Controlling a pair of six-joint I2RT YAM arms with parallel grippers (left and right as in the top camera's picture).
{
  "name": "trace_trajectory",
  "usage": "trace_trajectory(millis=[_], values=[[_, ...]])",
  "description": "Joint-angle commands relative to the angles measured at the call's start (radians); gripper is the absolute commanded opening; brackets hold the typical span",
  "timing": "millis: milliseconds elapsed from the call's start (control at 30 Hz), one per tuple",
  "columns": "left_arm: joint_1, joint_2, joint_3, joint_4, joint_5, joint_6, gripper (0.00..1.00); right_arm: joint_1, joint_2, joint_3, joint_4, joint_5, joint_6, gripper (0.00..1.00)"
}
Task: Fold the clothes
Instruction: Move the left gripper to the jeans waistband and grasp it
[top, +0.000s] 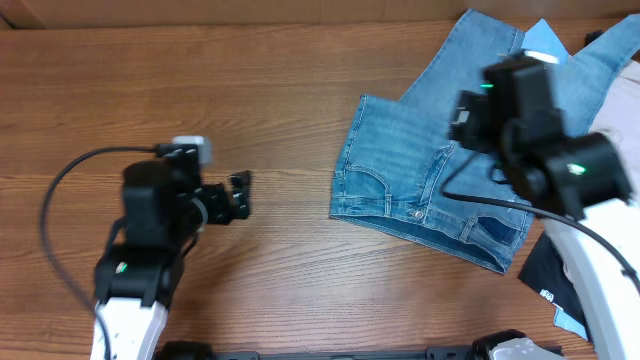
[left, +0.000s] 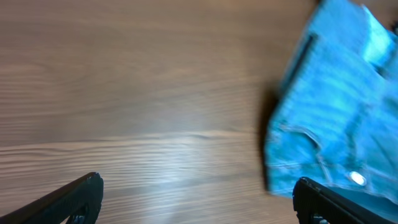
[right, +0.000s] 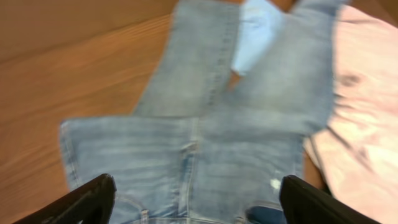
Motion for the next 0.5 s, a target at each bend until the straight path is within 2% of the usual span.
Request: trace_trajectory(millis=[0, 233, 467], values=[[-0.125, 0.139, 0.023, 0.066, 0.079, -0.108, 1.0, -0.095, -0.005, 0.019, -0.031, -0.085, 0.006, 0.92], [-0.322, 0.438, 0.023, 0.262, 0.087, -0.321, 1.0, -0.203, -0.002, 0.018, -0.077, -0.118, 0.006, 0.92], [-0.396, 0.672, 0.023, 0.442, 0.109, -0.481, 1.0, -0.218, -0.002, 0.018, -0.089, -0.117, -0.002, 0.93]])
